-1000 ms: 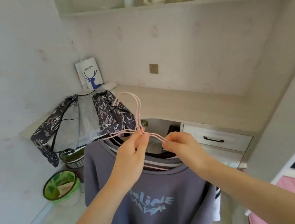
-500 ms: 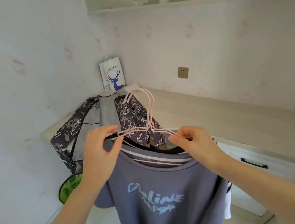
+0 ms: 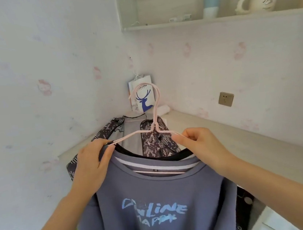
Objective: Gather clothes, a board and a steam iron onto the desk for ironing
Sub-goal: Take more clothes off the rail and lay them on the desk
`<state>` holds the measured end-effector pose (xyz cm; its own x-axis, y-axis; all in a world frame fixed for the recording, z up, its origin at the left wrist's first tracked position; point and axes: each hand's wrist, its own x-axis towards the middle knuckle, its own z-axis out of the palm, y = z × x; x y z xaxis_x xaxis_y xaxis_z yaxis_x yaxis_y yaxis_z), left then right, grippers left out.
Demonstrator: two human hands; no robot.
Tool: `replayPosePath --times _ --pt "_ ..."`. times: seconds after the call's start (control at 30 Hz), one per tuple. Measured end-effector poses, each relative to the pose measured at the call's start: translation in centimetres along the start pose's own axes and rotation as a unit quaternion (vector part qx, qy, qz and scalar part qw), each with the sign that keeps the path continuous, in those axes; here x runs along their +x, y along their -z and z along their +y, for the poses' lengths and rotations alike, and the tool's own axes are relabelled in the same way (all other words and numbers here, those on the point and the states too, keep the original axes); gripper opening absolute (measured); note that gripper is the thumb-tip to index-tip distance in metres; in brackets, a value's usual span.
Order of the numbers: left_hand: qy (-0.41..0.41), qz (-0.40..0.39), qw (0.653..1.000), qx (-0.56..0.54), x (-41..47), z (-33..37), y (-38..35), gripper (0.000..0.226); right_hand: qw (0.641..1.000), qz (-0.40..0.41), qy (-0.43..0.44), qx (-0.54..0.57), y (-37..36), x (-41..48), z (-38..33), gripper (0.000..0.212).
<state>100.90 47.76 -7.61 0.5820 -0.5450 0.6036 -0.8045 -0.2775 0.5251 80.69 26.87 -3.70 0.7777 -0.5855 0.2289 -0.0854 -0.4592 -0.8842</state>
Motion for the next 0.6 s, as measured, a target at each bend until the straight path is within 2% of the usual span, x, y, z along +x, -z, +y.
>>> replayPosePath --times 0.1,0.23,0.4,0.6 --pt "0.035 0.028 0.999 -0.011 2.0 -1.5 -0.4 0.028 0.999 -0.015 0.036 -0.003 -0.5 3.6 0.7 0.036" --pt "0.082 0.029 0.996 -0.026 4.5 -3.6 -0.5 0.029 0.992 -0.014 0.093 -0.082 -0.8 8.0 1.7 0.008" --pt "0.101 0.039 0.994 -0.031 8.3 -7.2 -0.5 0.020 0.966 -0.032 0.091 -0.239 -0.8 12.4 4.0 0.034" --pt "0.095 0.022 0.994 -0.041 14.4 -11.4 -0.9 0.021 0.947 -0.001 0.110 -0.303 -3.9 17.4 4.8 0.033"
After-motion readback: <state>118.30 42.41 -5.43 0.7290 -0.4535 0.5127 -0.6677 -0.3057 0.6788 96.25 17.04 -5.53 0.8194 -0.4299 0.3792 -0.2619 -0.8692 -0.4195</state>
